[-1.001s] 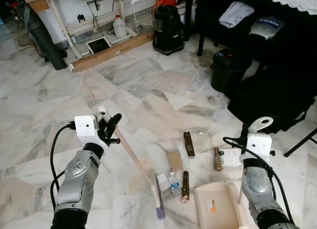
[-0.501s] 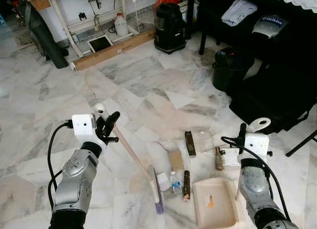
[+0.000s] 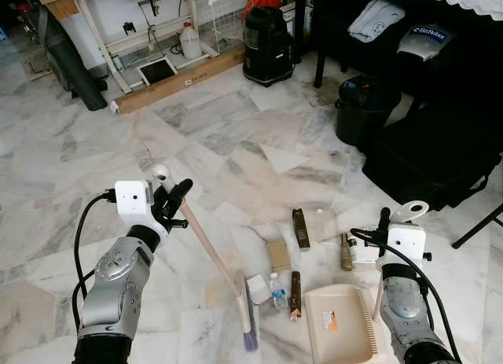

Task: Sweep floor

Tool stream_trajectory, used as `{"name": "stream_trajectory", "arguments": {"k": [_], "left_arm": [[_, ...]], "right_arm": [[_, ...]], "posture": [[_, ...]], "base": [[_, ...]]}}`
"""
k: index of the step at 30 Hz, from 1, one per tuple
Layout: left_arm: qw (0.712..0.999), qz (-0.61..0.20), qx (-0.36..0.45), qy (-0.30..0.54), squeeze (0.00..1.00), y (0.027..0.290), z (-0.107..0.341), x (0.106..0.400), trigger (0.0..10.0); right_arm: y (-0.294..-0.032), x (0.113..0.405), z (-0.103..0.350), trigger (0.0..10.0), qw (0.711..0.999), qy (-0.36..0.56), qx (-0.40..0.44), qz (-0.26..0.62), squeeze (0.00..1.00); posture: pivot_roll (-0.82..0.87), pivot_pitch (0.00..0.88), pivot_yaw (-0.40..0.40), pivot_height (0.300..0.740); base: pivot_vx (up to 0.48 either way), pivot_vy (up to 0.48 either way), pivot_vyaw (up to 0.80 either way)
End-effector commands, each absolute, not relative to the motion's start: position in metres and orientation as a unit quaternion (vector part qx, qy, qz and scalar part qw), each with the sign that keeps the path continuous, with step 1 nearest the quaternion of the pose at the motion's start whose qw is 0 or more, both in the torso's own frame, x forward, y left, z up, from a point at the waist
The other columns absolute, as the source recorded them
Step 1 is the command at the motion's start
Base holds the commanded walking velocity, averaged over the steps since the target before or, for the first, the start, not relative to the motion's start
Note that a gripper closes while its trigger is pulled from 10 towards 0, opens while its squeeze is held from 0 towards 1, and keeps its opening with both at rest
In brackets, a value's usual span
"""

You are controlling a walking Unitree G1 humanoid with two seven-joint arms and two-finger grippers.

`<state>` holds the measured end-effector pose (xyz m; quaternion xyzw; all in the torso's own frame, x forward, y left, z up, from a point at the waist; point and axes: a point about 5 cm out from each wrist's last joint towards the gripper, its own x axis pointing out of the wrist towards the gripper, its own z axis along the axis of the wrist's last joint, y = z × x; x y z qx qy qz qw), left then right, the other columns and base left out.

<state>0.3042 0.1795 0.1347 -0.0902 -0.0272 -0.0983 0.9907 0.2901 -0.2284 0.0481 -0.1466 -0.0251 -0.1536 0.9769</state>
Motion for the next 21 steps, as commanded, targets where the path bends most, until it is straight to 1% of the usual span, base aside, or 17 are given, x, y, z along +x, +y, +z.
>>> {"name": "stream_trajectory", "arguments": {"k": [1, 10, 21], "left_arm": [[0.990, -0.091, -0.101, -0.025, 0.00, 0.179, 0.134, 0.306, 10.0], [0.986, -0.090, -0.140, -0.016, 0.00, 0.175, 0.130, 0.309, 10.0], [0.977, -0.141, -0.157, 0.009, 0.00, 0.158, 0.125, 0.310, 10.0]], "right_arm": [[-0.226, 0.275, 0.023, 10.0, 0.977, 0.041, -0.153, -0.142, 0.00], [-0.225, 0.273, 0.021, 10.0, 0.978, 0.040, -0.149, -0.141, 0.00], [-0.232, 0.273, 0.023, 10.0, 0.977, 0.042, -0.146, -0.152, 0.00]], "posture": [[0.08, 0.140, 0.114, 0.740], [0.05, 0.141, 0.106, 0.740], [0.04, 0.129, 0.098, 0.740]], "base": [[0.000, 0.000, 0.00], [0.000, 0.000, 0.00], [0.000, 0.000, 0.00]]}}
